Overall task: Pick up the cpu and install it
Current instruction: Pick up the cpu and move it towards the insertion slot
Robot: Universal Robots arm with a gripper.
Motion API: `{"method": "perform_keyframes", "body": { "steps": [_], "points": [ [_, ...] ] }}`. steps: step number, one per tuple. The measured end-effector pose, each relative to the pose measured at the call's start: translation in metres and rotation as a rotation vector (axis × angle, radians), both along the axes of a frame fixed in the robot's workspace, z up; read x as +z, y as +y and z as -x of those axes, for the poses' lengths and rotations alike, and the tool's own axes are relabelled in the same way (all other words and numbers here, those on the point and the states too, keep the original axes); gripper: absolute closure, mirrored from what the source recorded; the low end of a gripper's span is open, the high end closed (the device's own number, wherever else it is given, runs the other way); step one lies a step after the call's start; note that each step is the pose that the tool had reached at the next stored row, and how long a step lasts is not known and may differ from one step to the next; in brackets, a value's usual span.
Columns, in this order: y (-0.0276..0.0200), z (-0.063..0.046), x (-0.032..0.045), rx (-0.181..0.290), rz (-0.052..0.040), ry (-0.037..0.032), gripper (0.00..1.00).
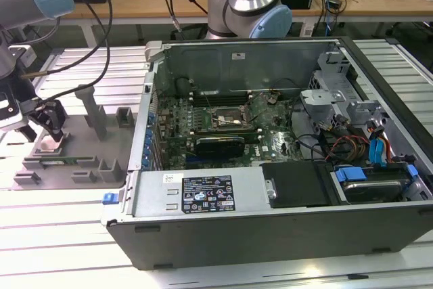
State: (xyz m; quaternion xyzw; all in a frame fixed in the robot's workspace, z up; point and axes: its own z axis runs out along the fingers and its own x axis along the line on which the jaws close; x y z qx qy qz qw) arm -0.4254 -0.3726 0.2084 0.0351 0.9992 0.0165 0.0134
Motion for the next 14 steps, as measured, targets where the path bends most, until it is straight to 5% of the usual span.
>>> {"method": "perform_keyframes", "body": {
  "steps": [1,14],
  "points": [
    [0.0,0.0,0.0,0.0,-0.0001,0.0,0.34],
    [0.0,-0.0001,-0.0017,0.001,-0.0005,-0.0003,0.34]
  ]
}}
